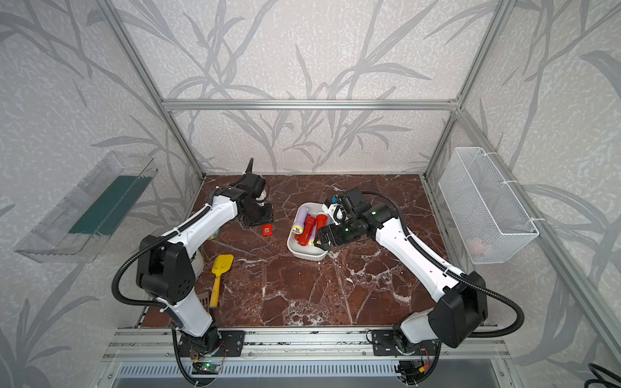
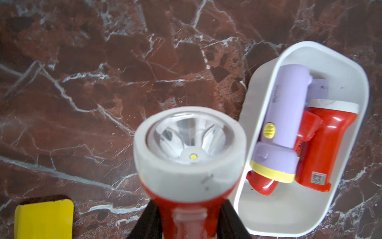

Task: Put the flashlights into the storage boxes
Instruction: Pick up the flashlight from the center of the board, then place the flashlight at the storage box.

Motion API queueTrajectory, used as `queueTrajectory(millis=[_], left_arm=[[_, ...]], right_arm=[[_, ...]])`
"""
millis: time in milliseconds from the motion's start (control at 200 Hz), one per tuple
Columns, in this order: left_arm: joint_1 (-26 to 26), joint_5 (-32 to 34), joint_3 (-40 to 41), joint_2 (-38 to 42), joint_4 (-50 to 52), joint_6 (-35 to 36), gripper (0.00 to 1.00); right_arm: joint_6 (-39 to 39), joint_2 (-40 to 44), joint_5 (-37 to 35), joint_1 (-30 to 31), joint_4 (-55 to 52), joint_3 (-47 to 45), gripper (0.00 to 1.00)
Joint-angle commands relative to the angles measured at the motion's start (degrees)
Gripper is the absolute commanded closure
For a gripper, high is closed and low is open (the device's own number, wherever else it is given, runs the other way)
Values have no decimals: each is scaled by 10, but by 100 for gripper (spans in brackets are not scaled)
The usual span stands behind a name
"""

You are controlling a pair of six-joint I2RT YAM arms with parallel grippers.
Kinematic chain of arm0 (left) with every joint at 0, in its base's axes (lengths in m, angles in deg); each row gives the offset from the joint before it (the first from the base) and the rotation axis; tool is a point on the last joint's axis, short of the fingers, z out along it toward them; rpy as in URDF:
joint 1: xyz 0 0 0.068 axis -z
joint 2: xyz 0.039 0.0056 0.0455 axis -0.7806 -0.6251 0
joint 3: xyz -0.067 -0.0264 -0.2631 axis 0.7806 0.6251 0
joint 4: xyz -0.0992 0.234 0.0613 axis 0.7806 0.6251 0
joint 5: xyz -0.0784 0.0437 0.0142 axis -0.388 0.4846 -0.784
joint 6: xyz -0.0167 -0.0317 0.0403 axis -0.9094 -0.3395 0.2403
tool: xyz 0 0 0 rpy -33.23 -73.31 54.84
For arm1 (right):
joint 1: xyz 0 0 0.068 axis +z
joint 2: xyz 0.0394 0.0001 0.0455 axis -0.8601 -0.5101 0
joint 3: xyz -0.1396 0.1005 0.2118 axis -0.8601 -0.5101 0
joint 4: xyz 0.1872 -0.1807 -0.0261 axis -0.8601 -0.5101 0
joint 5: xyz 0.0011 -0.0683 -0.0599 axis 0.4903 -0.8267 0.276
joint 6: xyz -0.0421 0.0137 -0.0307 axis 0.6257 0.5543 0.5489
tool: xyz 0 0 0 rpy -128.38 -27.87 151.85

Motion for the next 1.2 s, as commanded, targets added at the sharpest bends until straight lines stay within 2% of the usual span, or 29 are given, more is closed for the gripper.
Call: queueTrajectory(millis=[0,165,410,775,1195], left_arm=[[24,-13,-55,-24,42,20,64],[62,-24,-123,-72,55,27,64],[97,-43,-174,-117,55,25,64],[153,-55,-179,-149,34,14,64],[167,-66,-155,-177,2,-1,64]], right_arm=[[-12,28,-12,-6,12,-15,1],[-21,50,-25,-10,16,-42,1],[-38,96,-48,-17,4,-78,1],[-46,157,-69,-23,-38,-98,1],[-67,237,-90,-24,-91,-125,1]])
